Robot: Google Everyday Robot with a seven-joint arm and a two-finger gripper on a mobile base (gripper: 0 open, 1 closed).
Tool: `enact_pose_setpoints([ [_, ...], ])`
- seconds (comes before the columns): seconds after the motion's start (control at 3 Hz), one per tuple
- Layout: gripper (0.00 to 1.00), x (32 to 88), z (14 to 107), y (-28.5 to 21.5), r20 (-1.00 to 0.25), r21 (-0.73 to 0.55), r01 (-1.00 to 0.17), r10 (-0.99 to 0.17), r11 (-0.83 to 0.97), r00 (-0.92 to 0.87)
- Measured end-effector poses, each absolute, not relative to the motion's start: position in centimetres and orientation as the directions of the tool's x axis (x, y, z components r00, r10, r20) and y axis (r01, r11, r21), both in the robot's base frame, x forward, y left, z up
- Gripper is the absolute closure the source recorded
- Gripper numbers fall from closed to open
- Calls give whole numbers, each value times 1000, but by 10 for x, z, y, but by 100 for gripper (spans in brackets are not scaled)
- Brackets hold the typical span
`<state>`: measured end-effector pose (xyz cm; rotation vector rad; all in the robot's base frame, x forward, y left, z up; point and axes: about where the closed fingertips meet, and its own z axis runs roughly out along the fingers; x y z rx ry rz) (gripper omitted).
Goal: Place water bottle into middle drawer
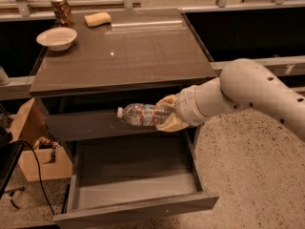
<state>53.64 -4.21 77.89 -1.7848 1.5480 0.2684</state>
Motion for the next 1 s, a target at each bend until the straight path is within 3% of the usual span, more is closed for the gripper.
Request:
enact_pose_setpoints([
  [1.0,100,527,644,-40,-590,-302,-952,-777,-38,218],
])
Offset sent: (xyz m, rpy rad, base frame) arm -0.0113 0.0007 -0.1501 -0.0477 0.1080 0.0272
